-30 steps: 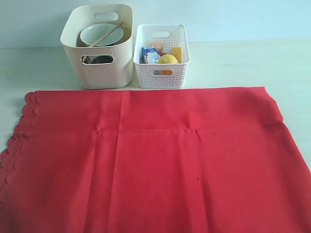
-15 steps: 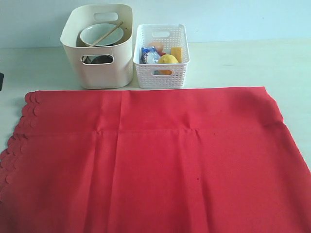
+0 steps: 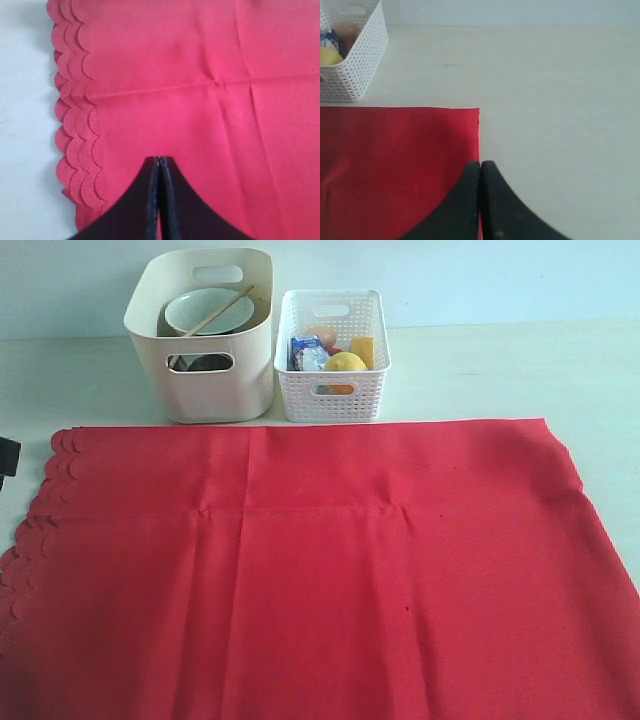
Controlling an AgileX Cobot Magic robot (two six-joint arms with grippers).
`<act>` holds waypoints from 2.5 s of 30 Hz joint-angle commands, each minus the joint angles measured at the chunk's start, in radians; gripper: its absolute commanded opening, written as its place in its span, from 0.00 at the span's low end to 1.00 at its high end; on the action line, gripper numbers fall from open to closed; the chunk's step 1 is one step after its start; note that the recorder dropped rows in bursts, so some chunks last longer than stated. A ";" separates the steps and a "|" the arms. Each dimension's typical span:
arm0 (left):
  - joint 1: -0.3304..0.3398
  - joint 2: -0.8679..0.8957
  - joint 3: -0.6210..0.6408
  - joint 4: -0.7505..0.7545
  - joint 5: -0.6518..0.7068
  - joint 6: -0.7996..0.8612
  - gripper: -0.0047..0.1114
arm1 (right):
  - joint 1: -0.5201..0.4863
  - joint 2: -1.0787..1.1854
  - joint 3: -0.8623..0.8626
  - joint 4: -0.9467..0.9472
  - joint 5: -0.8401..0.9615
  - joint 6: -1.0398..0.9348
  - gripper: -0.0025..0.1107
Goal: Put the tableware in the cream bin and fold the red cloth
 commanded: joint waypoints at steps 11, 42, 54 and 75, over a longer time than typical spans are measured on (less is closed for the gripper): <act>0.002 -0.008 0.119 0.004 -0.054 0.030 0.04 | -0.004 0.123 -0.053 0.000 -0.036 0.000 0.02; 0.002 0.243 0.128 -0.086 -0.086 0.026 0.58 | 0.107 0.382 -0.053 0.247 0.085 -0.190 0.02; 0.215 0.323 0.128 -0.365 -0.100 0.274 0.58 | 0.235 0.656 -0.103 0.229 0.119 -0.191 0.02; 0.471 0.443 0.009 -0.437 -0.047 0.364 0.58 | 0.235 0.910 -0.172 0.044 0.087 0.000 0.02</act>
